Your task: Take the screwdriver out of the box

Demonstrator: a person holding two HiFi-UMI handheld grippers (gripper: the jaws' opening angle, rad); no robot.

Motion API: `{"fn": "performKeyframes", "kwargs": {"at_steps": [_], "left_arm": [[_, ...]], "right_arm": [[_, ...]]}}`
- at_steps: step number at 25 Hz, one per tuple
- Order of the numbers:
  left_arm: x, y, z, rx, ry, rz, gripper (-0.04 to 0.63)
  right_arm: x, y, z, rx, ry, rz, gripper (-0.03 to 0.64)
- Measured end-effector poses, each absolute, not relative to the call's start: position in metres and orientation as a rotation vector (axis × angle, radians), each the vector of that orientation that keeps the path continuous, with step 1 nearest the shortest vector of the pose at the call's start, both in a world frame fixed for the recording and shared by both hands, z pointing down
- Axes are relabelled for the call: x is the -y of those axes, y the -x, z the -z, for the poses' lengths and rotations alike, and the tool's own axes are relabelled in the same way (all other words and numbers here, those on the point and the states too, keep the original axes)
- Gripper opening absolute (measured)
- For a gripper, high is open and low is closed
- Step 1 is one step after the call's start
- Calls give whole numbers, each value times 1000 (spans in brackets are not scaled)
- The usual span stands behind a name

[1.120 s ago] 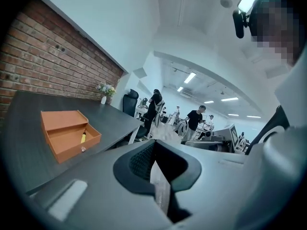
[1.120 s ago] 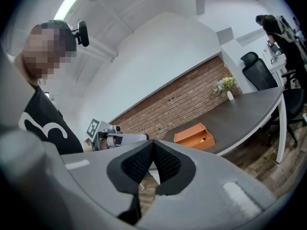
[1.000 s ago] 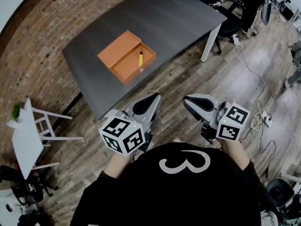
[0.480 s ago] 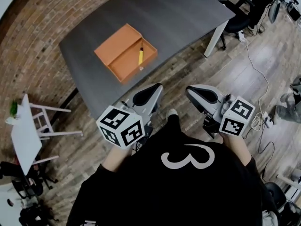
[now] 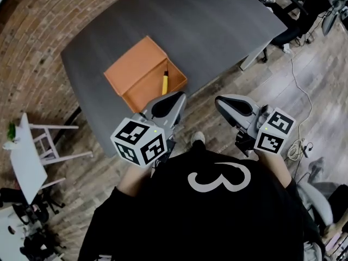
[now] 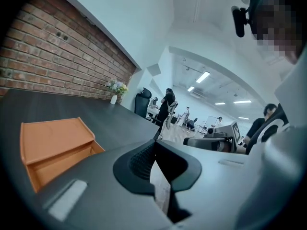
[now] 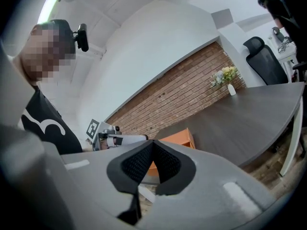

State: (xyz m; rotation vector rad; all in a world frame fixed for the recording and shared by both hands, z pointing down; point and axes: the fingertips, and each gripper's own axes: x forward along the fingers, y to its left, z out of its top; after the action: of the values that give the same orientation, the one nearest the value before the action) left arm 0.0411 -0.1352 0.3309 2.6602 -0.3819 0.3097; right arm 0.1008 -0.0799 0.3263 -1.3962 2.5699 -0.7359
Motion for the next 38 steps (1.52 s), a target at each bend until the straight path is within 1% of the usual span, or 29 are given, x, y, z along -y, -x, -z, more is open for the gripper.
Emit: {"fn": "performKeyframes", "kwargs": {"at_steps": [2, 4, 8, 13, 19, 24, 27, 38], "left_arm": [[155, -44, -334, 408, -2658, -323, 15], [172, -44, -340, 432, -2644, -339, 32], [198, -41, -359, 464, -2611, -395, 44], [220, -33, -376, 535, -2584, -457, 79], [243, -30, -413, 630, -2527, -548, 138], [258, -33, -441, 715, -2474, -622, 152], [264, -31, -454, 757, -2435, -693, 173], [274, -31, -507, 917, -2264, -936, 178]], "right_arm": [[99, -106, -328, -2584, 1386, 752, 2], [115, -109, -329, -2598, 1379, 766, 2], [137, -112, -331, -2610, 1367, 784, 2], [152, -110, -332, -2638, 1333, 782, 2], [173, -114, -352, -2664, 1252, 826, 2], [194, -121, -368, -2703, 1157, 880, 2], [206, -123, -371, -2732, 1098, 921, 2], [242, -163, -386, -2789, 956, 1019, 2]]}}
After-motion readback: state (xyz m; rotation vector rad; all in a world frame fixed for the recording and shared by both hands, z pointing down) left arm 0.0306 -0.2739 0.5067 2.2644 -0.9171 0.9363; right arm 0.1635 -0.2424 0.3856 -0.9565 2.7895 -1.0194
